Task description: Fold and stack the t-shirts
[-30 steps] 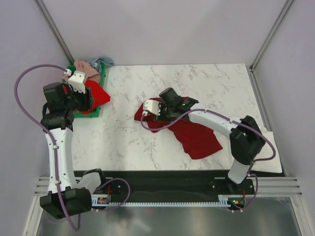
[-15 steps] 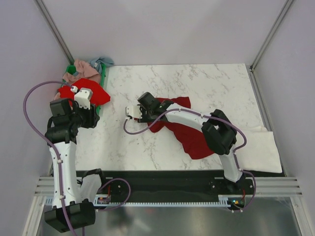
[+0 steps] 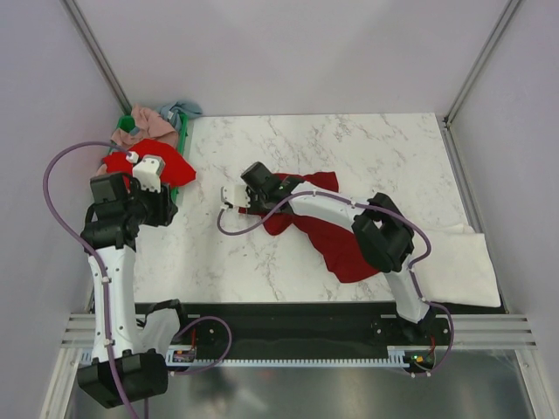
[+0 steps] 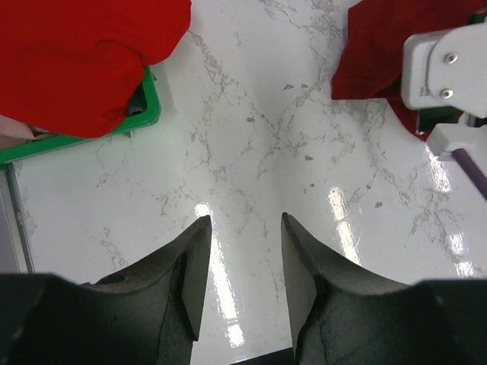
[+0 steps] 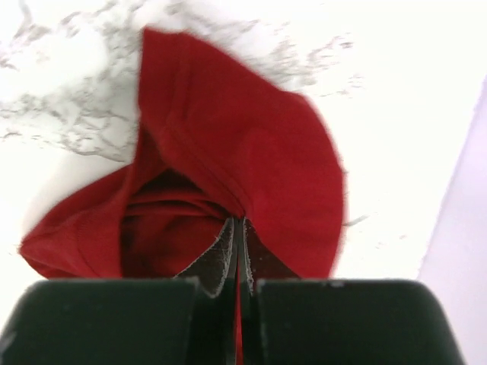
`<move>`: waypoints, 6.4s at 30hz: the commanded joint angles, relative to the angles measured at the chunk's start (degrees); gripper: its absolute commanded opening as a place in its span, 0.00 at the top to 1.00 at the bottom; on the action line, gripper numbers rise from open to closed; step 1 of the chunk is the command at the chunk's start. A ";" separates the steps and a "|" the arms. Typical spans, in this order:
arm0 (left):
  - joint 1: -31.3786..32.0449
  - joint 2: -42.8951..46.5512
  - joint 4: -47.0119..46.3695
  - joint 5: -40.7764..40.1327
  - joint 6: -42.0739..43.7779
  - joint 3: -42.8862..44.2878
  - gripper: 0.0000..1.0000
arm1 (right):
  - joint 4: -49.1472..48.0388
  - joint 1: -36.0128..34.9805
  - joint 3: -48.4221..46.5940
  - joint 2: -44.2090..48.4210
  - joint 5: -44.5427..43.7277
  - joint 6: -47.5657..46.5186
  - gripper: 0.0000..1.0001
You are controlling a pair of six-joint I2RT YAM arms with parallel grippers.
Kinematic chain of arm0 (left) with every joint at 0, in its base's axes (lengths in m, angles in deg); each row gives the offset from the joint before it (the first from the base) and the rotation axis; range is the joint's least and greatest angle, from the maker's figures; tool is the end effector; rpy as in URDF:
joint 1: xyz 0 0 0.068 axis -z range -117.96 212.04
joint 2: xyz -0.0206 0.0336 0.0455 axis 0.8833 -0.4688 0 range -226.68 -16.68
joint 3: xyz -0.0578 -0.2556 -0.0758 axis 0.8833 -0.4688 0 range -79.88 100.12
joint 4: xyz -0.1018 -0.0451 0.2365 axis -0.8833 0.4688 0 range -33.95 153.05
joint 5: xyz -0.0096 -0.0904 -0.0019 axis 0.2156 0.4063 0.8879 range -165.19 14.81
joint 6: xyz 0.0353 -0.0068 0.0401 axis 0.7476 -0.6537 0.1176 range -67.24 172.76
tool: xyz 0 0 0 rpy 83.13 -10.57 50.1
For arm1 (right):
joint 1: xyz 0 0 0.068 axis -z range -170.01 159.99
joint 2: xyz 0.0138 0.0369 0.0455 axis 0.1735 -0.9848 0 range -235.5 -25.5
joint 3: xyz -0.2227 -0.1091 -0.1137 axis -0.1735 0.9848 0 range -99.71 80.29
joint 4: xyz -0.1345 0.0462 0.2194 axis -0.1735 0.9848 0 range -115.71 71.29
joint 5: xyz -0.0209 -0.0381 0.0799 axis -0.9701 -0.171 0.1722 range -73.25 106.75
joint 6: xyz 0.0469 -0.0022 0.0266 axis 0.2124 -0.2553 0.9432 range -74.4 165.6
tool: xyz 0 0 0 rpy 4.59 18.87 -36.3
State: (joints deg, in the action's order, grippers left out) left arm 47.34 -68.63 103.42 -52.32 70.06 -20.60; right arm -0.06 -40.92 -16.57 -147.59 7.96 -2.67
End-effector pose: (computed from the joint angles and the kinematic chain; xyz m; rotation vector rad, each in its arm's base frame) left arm 0.1722 0.0309 0.3434 0.2572 2.1940 -0.1451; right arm 0.3045 0.3663 0.2024 -1.8226 1.6399 -0.1684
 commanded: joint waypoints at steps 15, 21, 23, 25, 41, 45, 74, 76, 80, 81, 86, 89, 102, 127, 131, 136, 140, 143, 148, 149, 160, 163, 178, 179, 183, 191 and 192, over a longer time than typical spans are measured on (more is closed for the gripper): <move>0.02 -8.08 -12.48 8.23 -5.61 9.52 0.53 | -13.17 3.35 -31.99 13.27 -10.10 -21.69 1.00; 0.46 -8.44 -10.73 10.61 -3.50 9.18 0.52 | -7.92 10.49 -17.02 18.18 -9.07 -15.81 0.74; 0.46 -6.87 -10.73 9.57 -3.50 8.04 0.52 | -0.27 9.88 -11.45 22.04 0.94 -13.88 0.36; 0.46 -6.07 -10.72 9.03 -3.76 7.16 0.51 | 4.56 7.07 -5.46 22.76 4.91 -9.68 0.31; 0.46 1.40 -3.78 4.64 -3.06 2.76 0.50 | 25.14 0.03 -7.03 6.33 22.42 -2.78 0.42; 0.46 2.20 -2.99 3.93 -2.97 1.54 0.50 | 25.32 -1.55 -4.47 5.89 23.47 -8.76 0.40; 0.55 2.55 -2.46 4.81 -3.24 2.33 0.49 | 19.01 -3.93 -7.01 2.10 13.55 -6.92 1.00; 0.46 2.55 -2.46 4.81 -3.06 2.59 0.49 | 18.91 -3.93 -11.56 4.13 12.76 -7.27 1.00; 0.46 2.20 -3.08 4.64 -3.06 3.20 0.50 | 17.25 -3.93 -21.31 6.50 10.30 -9.12 1.00; 0.55 2.20 -3.34 4.55 -3.06 3.55 0.50 | 16.55 -3.93 -23.09 7.11 9.42 -9.73 1.00; 0.37 1.67 -4.74 5.43 -3.15 4.78 0.50 | 3.40 -2.97 -29.35 10.10 2.67 -15.26 1.00; 0.46 1.14 -6.15 5.87 -3.32 6.01 0.48 | -3.47 -2.00 -33.21 10.72 -0.94 -20.17 1.00; 7.56 -4.39 -5.10 21.42 -0.96 8.22 0.47 | -11.06 13.03 -33.07 12.65 -7.37 -28.38 1.00; 58.36 -52.10 -10.20 -2.13 -3.06 26.13 0.43 | -7.28 31.39 -12.22 8.79 -15.20 -15.81 1.00; 62.94 -63.16 -9.49 -6.68 -2.98 34.99 0.42 | -7.02 34.56 -10.20 9.23 -13.88 -14.57 1.00; 66.98 -69.95 -8.18 -10.48 -1.66 41.34 0.37 | -6.93 37.20 -6.59 10.90 -11.68 -12.73 1.00; 69.27 -72.51 -7.82 -12.84 -0.78 43.98 0.36 | -6.93 38.35 -4.83 12.04 -9.84 -11.58 1.00; 70.77 -74.26 -7.82 -15.13 -0.34 44.95 0.36 | -7.02 39.31 -3.69 12.74 -8.96 -11.06 1.00; 71.39 -77.16 -8.44 -19.00 -0.34 46.62 0.42 | -6.93 40.02 -1.06 14.59 -7.20 -10.44 1.00; 71.39 -77.34 -8.61 -20.75 -0.16 46.71 0.43 | -6.93 40.02 -0.27 14.85 -6.85 -10.35 1.00; 71.30 -74.98 -9.58 -22.70 0.63 41.62 0.85 | -6.93 40.37 3.34 17.40 -5.53 -8.07 1.00; 71.21 -72.34 -9.49 -22.78 1.07 41.17 0.98 | -6.84 40.63 3.34 17.67 -6.49 -8.24 1.00; 49.60 -34.46 -0.80 -17.44 3.18 34.66 0.98 | 13.27 39.67 -1.66 30.93 5.52 10.45 1.00; 48.46 -31.58 -0.53 -15.95 3.27 34.93 0.98 | 14.33 39.40 -1.14 31.98 6.15 11.52 1.00; 45.20 -24.64 -0.18 -15.40 6.34 33.01 0.98 | 18.29 37.83 2.19 39.01 8.62 14.69 1.00; 44.14 -12.31 0.96 -19.87 10.55 33.35 0.98 | 22.69 37.21 4.75 55.01 16.17 19.26 1.00; 44.06 -11.44 0.88 -20.49 11.08 34.13 0.98 | 23.21 37.29 4.49 56.15 16.96 20.22 1.00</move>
State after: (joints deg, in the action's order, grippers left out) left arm 91.91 -84.36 104.41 -70.83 76.92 11.56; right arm 21.79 -3.72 -11.32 -95.41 20.33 13.59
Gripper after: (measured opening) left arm 0.034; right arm 0.020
